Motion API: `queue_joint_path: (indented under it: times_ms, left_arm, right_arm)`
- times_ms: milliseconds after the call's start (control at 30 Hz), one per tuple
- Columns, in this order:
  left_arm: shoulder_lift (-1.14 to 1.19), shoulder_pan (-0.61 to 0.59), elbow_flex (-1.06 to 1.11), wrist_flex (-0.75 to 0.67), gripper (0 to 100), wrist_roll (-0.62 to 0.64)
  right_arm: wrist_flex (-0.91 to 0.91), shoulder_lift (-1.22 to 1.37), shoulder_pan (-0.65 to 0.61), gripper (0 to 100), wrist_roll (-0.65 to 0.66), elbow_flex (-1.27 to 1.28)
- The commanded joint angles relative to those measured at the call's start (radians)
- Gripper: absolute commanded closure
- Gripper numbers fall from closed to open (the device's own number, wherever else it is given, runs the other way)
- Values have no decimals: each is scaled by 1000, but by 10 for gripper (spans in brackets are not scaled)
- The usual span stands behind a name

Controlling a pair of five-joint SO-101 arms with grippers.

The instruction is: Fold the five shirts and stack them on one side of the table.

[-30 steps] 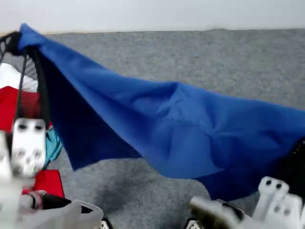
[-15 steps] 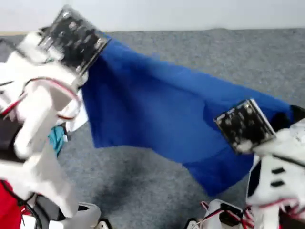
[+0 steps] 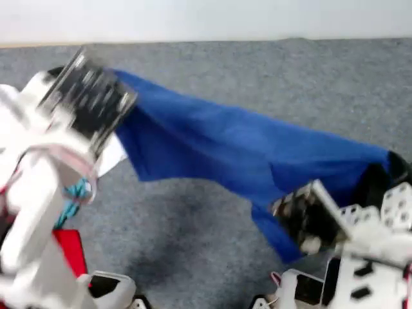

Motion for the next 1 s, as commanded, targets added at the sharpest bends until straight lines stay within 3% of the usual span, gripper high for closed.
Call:
queue_joint_path:
  times_ms: [0,400,667,967]
  left_arm:
    - [-124,0,19,18,998,-5]
    - [-265,-2,297,-20,998,-6]
    - [-265,-8,668,-338,998,-5]
    - [-264,-8,1086,-809,998,-2]
  right_arm:
    - [-24,-82,13,987,17,-11]
    - [-33,-99,62,987,12,114]
    - [-262,-42,62,987,12,428]
    - [-532,33,61,987,-52,704]
